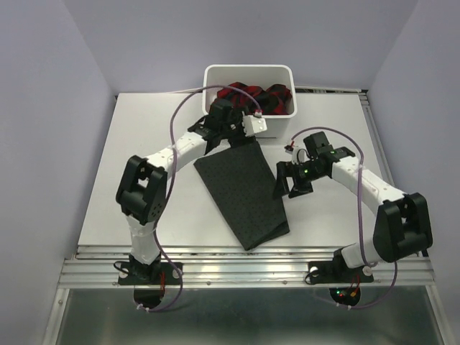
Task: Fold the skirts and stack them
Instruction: Fold the skirt
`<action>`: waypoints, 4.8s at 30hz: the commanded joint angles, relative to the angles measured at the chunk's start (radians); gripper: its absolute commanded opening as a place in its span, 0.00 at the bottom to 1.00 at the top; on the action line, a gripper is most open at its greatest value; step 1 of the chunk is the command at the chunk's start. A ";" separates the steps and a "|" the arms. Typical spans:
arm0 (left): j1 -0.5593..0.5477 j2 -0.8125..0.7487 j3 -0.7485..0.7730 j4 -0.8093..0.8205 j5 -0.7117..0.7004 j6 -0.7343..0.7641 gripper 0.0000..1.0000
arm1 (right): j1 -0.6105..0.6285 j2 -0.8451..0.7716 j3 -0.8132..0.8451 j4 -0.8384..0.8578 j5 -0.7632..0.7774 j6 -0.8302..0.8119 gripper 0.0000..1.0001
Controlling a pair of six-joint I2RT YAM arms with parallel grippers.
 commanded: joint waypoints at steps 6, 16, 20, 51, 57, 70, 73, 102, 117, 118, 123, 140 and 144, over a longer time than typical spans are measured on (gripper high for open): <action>0.283 -0.296 0.022 -0.210 0.146 -0.794 0.70 | -0.024 0.098 0.024 0.172 0.078 0.121 0.80; 0.549 -0.256 -0.258 -0.329 0.367 -1.057 0.61 | -0.024 0.146 -0.162 0.426 0.031 0.281 0.41; 0.549 -0.233 -0.408 -0.254 0.390 -1.173 0.54 | -0.024 0.106 -0.278 0.507 -0.006 0.344 0.21; 0.317 -0.436 -0.149 -0.166 -0.094 -0.735 0.65 | 0.015 -0.193 -0.267 0.676 0.142 0.540 0.58; -0.018 -0.553 -0.268 -0.165 -0.277 -0.788 0.99 | -0.053 0.027 -0.207 0.687 0.164 0.526 0.46; -0.289 -0.179 -0.050 -0.134 -0.581 -1.041 0.61 | -0.084 0.268 -0.198 0.981 0.208 0.647 0.31; -0.290 -0.087 0.004 -0.173 -0.584 -1.103 0.61 | -0.084 0.304 -0.197 0.997 0.224 0.667 0.26; -0.359 0.214 0.183 -0.248 -0.688 -1.278 0.50 | -0.084 0.341 -0.276 1.116 0.230 0.756 0.01; -0.367 0.257 0.208 -0.288 -0.682 -1.304 0.27 | -0.084 0.344 -0.283 1.116 0.241 0.759 0.01; -0.367 0.251 0.208 -0.288 -0.681 -1.302 0.17 | -0.084 0.344 -0.283 1.116 0.242 0.759 0.01; -0.370 0.226 0.206 -0.288 -0.675 -1.289 0.00 | -0.084 0.345 -0.283 1.118 0.242 0.759 0.01; -0.425 0.102 0.159 -0.254 -0.673 -1.285 0.00 | -0.084 0.345 -0.292 1.118 0.259 0.761 0.01; -0.425 0.134 0.165 -0.252 -0.667 -1.272 0.00 | -0.084 0.345 -0.290 1.116 0.256 0.761 0.01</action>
